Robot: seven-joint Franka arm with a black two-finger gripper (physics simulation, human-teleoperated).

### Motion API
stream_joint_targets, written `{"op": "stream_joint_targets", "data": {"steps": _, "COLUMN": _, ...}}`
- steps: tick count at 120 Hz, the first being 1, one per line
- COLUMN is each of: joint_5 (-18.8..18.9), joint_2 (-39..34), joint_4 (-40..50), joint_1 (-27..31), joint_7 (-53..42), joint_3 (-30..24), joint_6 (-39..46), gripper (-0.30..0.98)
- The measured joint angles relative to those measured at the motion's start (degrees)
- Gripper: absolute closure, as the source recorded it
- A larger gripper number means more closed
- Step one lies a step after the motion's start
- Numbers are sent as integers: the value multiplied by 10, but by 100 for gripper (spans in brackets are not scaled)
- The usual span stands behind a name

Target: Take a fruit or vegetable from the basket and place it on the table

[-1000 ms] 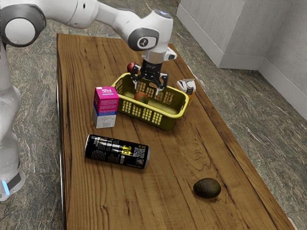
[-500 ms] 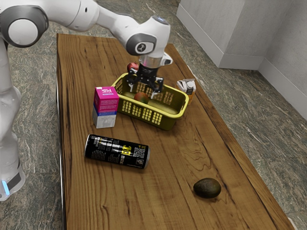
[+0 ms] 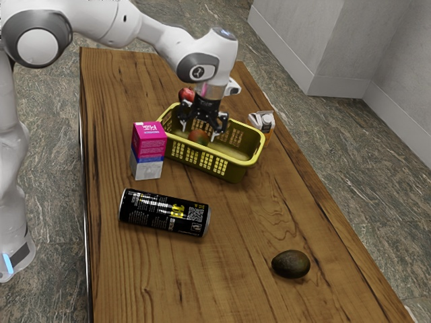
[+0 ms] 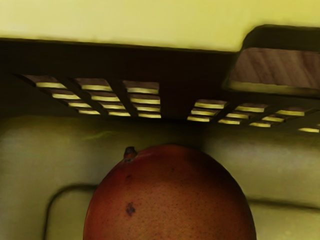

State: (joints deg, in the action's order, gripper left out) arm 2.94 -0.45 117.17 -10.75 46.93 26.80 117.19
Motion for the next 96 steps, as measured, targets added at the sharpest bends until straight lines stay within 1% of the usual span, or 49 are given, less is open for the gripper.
{"op": "stream_joint_targets", "data": {"steps": 35, "joint_5": -3, "joint_2": 8, "joint_4": 9, "joint_1": -6, "joint_7": -2, "joint_3": 1, "joint_6": 14, "gripper": 0}}
{"op": "stream_joint_targets", "data": {"steps": 54, "joint_5": -5, "joint_2": 7, "joint_4": 14, "joint_1": -14, "joint_7": -3, "joint_3": 4, "joint_6": 20, "gripper": 2}}
{"op": "stream_joint_targets", "data": {"steps": 96, "joint_5": -5, "joint_2": 6, "joint_4": 18, "joint_1": -32, "joint_7": -10, "joint_3": 16, "joint_6": 21, "gripper": 32}}
